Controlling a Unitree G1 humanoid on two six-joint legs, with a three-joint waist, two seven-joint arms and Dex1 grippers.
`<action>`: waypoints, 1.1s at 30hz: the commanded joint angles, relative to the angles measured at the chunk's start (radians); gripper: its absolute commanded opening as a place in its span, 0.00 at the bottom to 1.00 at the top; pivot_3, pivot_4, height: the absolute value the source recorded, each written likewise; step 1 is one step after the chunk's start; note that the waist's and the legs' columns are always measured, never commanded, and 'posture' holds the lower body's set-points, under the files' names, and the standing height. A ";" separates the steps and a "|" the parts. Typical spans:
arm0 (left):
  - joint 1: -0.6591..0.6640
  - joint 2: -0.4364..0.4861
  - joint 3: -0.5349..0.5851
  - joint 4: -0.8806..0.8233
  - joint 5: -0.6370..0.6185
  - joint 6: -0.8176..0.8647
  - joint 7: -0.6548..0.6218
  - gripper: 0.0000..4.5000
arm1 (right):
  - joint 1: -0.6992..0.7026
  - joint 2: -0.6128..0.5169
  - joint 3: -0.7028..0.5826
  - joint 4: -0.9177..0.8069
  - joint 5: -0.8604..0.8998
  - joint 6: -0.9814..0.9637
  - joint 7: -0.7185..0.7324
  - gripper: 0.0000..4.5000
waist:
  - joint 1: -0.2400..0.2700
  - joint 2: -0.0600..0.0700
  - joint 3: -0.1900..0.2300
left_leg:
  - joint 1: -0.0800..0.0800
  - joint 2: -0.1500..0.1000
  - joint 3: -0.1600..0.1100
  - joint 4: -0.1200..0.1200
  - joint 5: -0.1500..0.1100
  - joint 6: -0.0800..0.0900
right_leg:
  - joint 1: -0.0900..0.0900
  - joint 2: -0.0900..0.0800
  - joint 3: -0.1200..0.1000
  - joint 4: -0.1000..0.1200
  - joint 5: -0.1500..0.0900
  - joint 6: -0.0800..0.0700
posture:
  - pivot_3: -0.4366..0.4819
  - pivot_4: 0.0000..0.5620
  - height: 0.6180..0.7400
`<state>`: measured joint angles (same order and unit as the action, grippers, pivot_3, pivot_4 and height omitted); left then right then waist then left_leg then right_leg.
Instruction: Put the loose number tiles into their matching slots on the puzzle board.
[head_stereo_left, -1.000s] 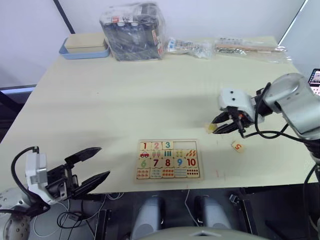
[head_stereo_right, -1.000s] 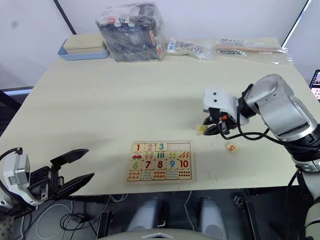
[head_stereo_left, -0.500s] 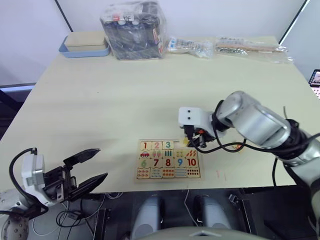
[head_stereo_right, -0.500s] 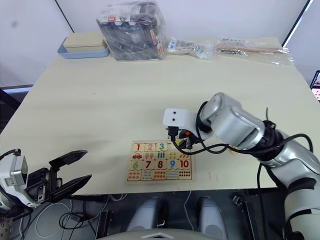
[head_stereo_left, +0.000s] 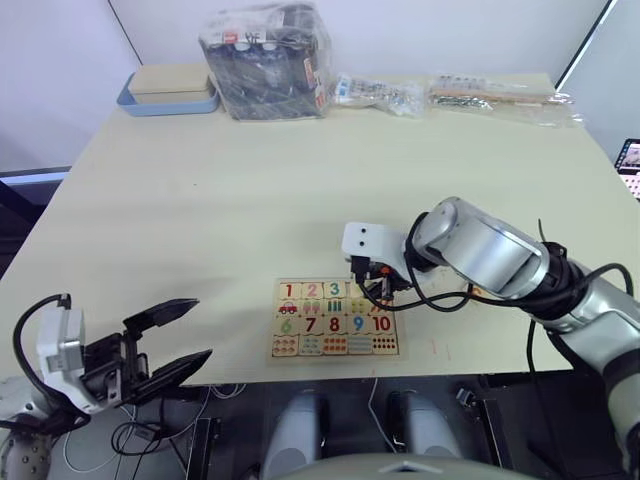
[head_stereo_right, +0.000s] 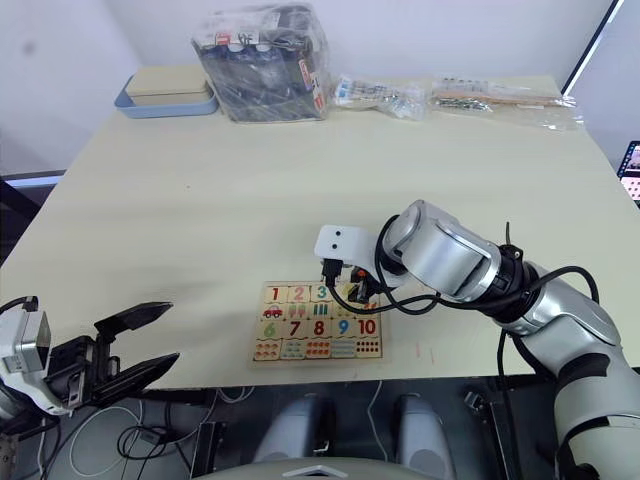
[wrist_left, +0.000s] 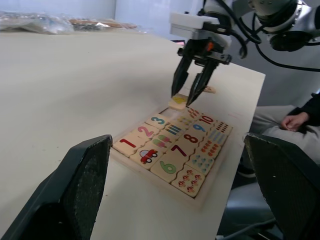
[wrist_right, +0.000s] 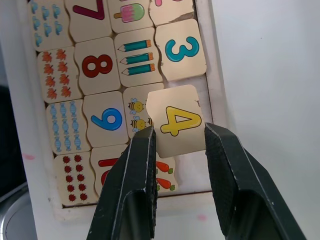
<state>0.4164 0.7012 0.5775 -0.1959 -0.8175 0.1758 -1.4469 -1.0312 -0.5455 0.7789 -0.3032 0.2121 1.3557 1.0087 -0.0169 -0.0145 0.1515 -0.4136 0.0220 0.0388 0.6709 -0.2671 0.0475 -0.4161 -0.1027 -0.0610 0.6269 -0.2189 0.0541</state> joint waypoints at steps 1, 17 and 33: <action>-0.005 0.017 0.011 -0.017 -0.006 0.002 -0.012 1.00 | -0.028 0.009 0.003 0.007 0.013 -0.016 -0.022 0.19 | 0.000 0.000 0.000 | 0.000 0.000 0.000 0.000 0.000 0.000 | 0.000 0.001 0.000 0.000 0.000 0.000 | 0.48 0.27 1.00; -0.011 0.015 0.011 -0.049 0.002 0.020 0.013 1.00 | -0.032 0.061 0.029 0.063 0.022 -0.025 -0.090 0.19 | 0.000 0.000 0.000 | 0.000 0.000 -0.001 0.000 0.001 -0.001 | 0.001 0.002 0.000 0.000 0.000 0.000 | 0.48 0.27 1.00; 0.003 0.013 0.013 -0.066 0.004 0.022 0.028 1.00 | -0.030 0.053 0.045 0.072 0.035 -0.035 -0.110 0.19 | 0.000 0.000 0.000 | 0.000 0.000 -0.001 0.000 0.001 -0.001 | 0.001 0.004 0.000 0.000 0.000 0.000 | 0.48 0.27 1.00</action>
<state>0.4129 0.7084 0.5772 -0.2270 -0.8072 0.2012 -1.4199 -1.0444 -0.4881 0.8218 -0.2171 0.2444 1.3277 0.9027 -0.0172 -0.0145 0.1515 -0.4135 0.0220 0.0377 0.6708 -0.2664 0.0463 -0.4155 -0.0991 -0.0609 0.6270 -0.2188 0.0540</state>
